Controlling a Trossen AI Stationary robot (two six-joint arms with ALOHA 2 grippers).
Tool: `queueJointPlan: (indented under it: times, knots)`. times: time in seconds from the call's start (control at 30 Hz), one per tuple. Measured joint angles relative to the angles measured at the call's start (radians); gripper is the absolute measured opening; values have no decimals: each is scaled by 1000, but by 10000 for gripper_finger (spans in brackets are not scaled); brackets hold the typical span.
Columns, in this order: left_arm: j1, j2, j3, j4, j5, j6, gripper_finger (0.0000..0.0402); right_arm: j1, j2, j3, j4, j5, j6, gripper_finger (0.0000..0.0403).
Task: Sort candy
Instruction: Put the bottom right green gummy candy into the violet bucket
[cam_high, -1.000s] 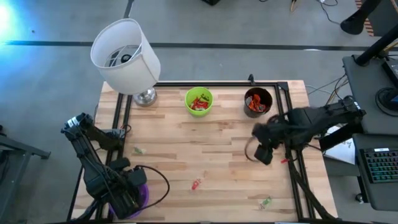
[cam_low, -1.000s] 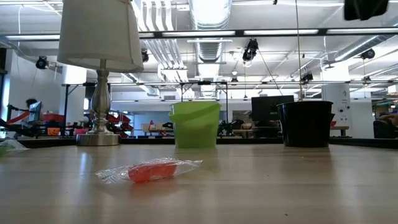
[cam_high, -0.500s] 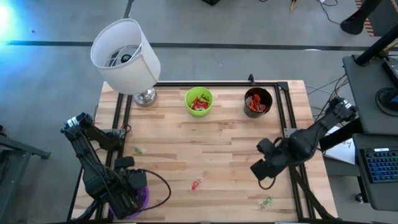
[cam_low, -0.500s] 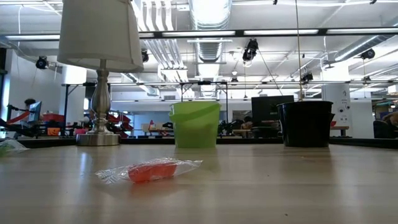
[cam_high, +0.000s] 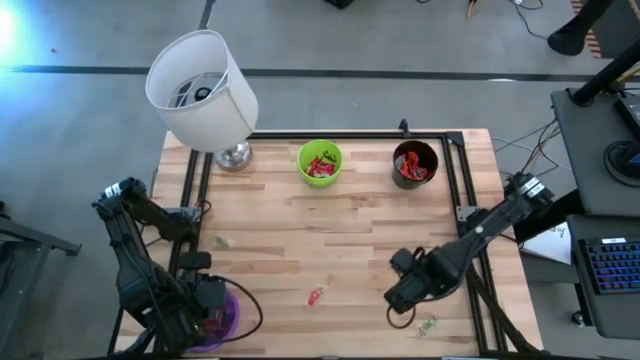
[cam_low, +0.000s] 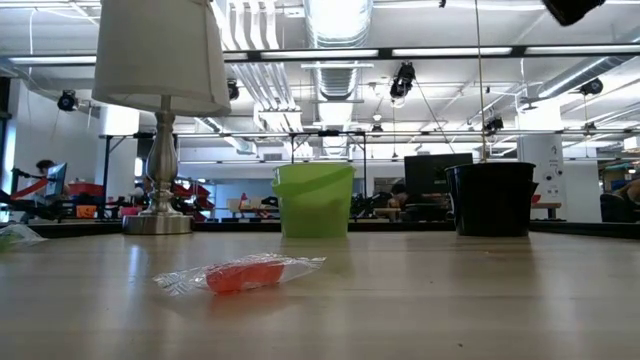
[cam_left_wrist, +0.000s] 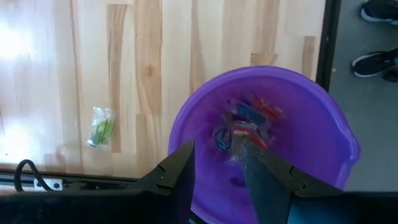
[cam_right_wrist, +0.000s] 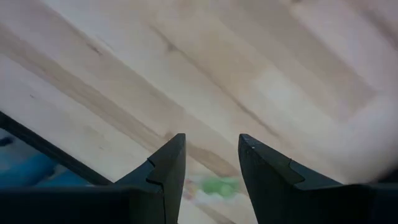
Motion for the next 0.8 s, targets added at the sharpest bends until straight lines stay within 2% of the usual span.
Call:
queueJointPlan:
  times: [0.13, 0.23, 0.43, 0.5, 0.63, 0.8]
  knots:
    - [-17, -13, 0, 0, 0, -14, 114, 0, 76, 0, 113, -2, 2, 139]
    - [-30, -16, 0, 0, 0, -42, 114, -11, 130, 1, 191, -10, -56, 135]
    - [-50, -16, 0, 0, 0, -84, 114, -23, 188, 28, 196, -35, -136, 117]
    - [-55, -16, 0, 0, 0, -93, 114, -19, 183, 34, 180, -71, -130, 118]
    - [-62, -16, 0, 0, -1, -101, 114, -7, 160, 33, 165, -151, -80, 134]
    - [-67, -16, 0, 0, -1, -102, 114, 20, 135, 33, 157, -156, -15, 167]
